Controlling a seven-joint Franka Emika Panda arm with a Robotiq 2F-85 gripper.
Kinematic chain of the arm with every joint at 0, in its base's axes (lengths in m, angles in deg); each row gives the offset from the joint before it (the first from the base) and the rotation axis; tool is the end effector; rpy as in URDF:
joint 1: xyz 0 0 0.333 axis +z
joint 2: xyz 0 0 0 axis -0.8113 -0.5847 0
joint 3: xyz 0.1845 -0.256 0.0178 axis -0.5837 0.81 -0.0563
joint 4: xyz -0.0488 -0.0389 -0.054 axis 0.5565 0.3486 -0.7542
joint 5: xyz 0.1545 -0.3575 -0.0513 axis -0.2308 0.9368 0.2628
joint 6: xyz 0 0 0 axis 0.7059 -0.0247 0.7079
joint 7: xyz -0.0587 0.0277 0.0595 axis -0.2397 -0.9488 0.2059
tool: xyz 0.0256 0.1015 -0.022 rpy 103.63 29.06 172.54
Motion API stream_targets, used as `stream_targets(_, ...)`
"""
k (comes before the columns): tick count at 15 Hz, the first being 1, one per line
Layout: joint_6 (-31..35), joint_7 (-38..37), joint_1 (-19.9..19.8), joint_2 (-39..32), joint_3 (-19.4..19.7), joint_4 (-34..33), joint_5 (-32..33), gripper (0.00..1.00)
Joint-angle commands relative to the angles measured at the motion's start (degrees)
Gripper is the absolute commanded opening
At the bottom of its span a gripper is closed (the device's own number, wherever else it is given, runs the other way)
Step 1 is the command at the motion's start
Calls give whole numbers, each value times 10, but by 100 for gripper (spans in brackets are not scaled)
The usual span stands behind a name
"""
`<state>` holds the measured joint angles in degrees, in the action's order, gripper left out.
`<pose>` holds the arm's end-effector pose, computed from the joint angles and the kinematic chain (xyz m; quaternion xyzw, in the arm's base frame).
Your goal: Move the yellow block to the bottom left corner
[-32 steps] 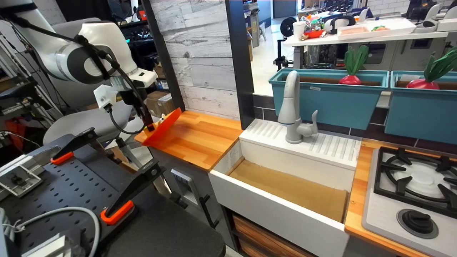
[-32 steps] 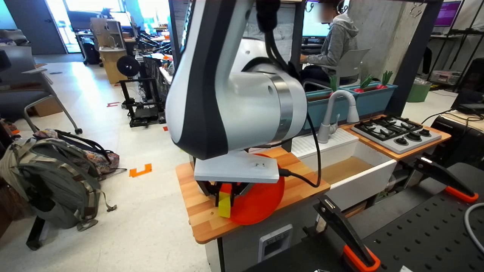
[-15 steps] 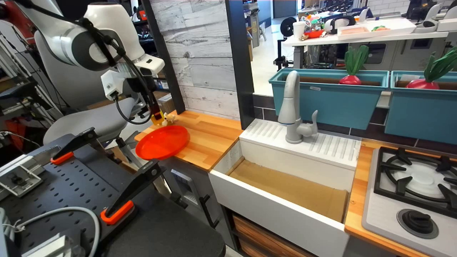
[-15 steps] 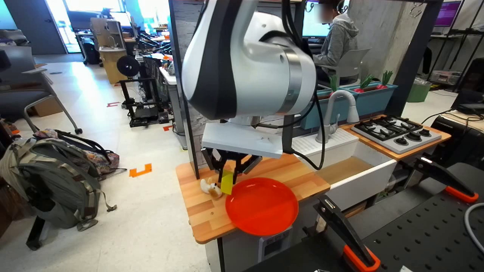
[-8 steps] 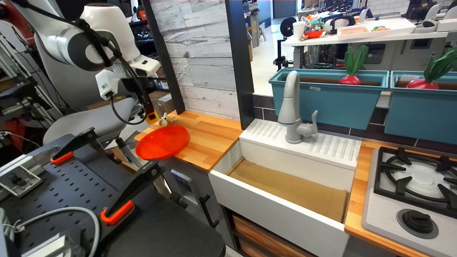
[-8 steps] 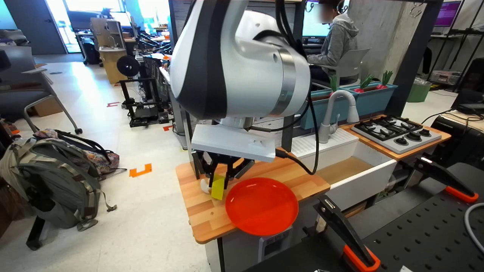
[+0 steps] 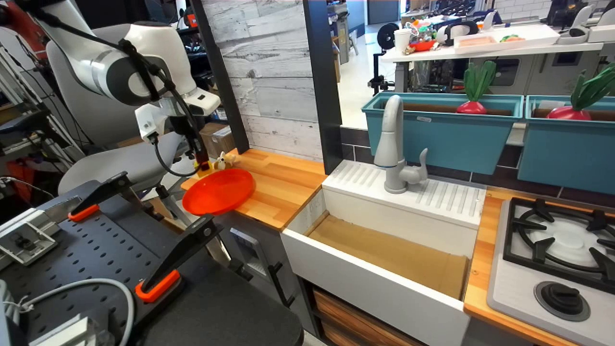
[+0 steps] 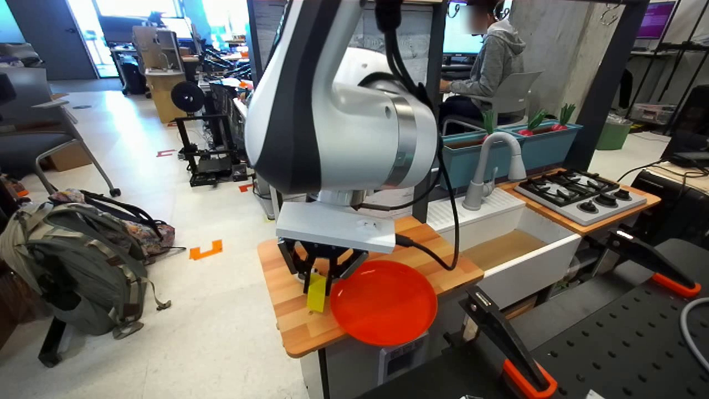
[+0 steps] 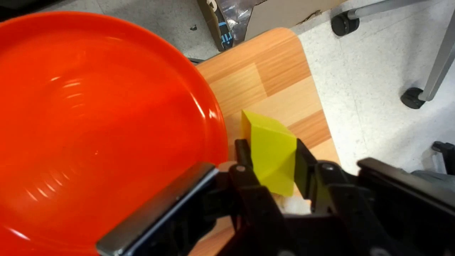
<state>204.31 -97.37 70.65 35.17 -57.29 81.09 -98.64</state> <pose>0.5478 0.2346 0.0298 -0.9807 0.1660 0.0090 0.1034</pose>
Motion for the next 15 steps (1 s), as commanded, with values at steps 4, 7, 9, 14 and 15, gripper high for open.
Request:
stream_targets(4, -25, -6, 13, -36, 16, -49, 5, 59)
stream_targets(7, -20, -6, 14, -32, 17, -45, 4, 79)
stream_targets(9, -12, -6, 17, -26, 17, -37, 3, 94)
stream_targets(14, 21, -8, 30, 9, 15, 4, 1, 100)
stream_targets(15, 29, -8, 33, 23, 14, 20, 0, 100)
